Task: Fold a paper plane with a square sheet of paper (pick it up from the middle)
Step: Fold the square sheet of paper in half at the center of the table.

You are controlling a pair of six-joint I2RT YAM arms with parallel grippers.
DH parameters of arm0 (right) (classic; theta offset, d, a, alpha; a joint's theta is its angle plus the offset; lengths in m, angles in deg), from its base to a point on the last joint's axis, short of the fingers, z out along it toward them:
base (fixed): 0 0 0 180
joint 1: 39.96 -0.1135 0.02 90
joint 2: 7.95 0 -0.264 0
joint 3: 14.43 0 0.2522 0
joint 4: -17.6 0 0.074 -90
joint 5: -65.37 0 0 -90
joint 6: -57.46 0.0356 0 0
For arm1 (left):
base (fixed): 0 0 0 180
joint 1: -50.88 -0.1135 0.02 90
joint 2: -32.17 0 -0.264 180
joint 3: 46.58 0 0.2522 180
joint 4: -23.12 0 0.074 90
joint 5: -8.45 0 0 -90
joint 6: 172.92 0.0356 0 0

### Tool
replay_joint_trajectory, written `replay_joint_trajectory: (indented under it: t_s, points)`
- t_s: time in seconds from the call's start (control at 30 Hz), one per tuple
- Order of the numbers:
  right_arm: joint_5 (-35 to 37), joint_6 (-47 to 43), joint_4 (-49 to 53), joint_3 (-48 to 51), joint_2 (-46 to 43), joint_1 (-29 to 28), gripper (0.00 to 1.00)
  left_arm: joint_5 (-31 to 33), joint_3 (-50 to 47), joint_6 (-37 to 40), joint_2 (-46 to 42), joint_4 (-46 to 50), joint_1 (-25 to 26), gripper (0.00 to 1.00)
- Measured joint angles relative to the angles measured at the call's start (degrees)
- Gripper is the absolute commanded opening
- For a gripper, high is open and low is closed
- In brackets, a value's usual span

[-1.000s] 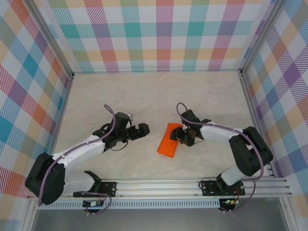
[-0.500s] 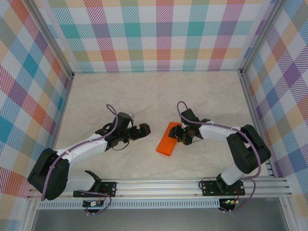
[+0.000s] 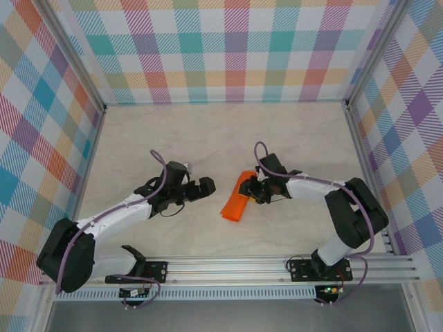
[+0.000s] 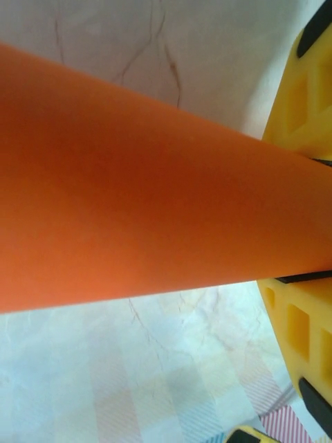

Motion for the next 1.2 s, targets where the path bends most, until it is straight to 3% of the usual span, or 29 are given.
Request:
replay_joint_trajectory:
  t_s: [0.53,0.9,1.2]
  points:
    - [-9.40,-5.07,-3.93,-4.44,-0.09,-2.19,0.41,3.65,-1.14,0.17,-8.92,5.73,0.02,1.00]
    - [-3.50,-10.80,5.55,-7.72,6.91,-2.14,0.54,3.08,-1.86,0.17,-6.21,5.42,0.02,1.00]
    - [2.62,-11.43,10.58,-9.03,7.39,-2.14,0.58,2.49,-1.84,0.59,-4.61,4.74,0.02,1.00]
